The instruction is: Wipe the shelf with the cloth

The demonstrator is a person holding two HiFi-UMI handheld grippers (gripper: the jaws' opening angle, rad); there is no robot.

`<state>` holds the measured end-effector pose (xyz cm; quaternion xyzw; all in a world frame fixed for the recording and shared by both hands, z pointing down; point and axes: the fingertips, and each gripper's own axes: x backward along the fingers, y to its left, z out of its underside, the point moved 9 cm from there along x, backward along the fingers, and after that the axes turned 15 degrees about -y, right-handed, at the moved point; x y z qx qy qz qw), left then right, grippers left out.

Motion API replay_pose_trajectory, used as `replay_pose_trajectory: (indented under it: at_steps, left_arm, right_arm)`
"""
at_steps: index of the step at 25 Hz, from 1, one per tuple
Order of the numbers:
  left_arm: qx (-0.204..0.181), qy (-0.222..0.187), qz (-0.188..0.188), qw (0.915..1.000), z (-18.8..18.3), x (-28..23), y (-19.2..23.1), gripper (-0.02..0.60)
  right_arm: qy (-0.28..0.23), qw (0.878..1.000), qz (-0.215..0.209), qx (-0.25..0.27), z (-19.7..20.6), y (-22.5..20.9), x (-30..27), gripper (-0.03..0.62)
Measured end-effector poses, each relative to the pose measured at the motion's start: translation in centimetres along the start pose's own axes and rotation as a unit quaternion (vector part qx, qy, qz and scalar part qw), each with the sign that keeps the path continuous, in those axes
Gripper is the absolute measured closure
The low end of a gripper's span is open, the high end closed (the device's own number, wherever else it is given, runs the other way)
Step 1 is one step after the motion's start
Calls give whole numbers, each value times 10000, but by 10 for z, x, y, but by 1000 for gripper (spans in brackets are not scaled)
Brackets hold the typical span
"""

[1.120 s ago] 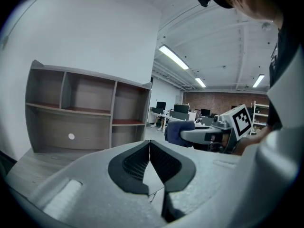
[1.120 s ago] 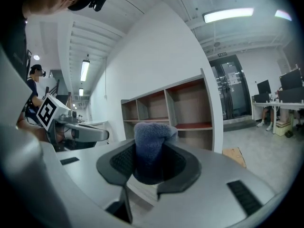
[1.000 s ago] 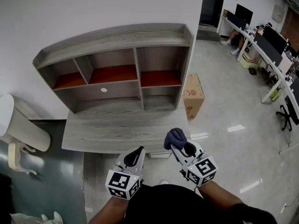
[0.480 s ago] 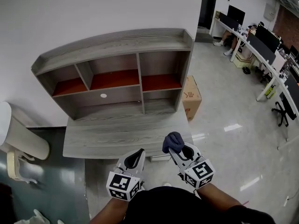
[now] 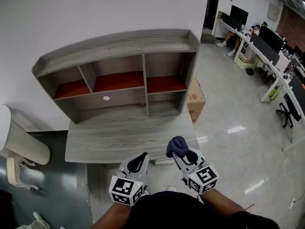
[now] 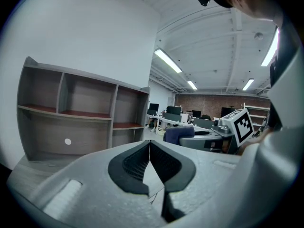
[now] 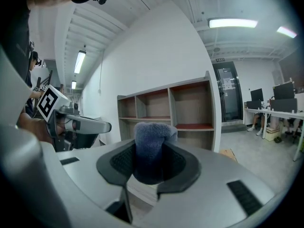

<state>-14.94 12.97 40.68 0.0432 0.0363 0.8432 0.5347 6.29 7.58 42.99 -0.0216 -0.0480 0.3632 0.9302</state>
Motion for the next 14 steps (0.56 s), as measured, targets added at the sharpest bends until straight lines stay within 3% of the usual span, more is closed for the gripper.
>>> replay_pose_trajectory:
  at_steps: [14]
  left_arm:
    - [-51, 37, 75, 10000, -4, 3, 4, 572]
  right_arm:
    - [-38, 9999, 103, -37, 2, 5, -1, 467]
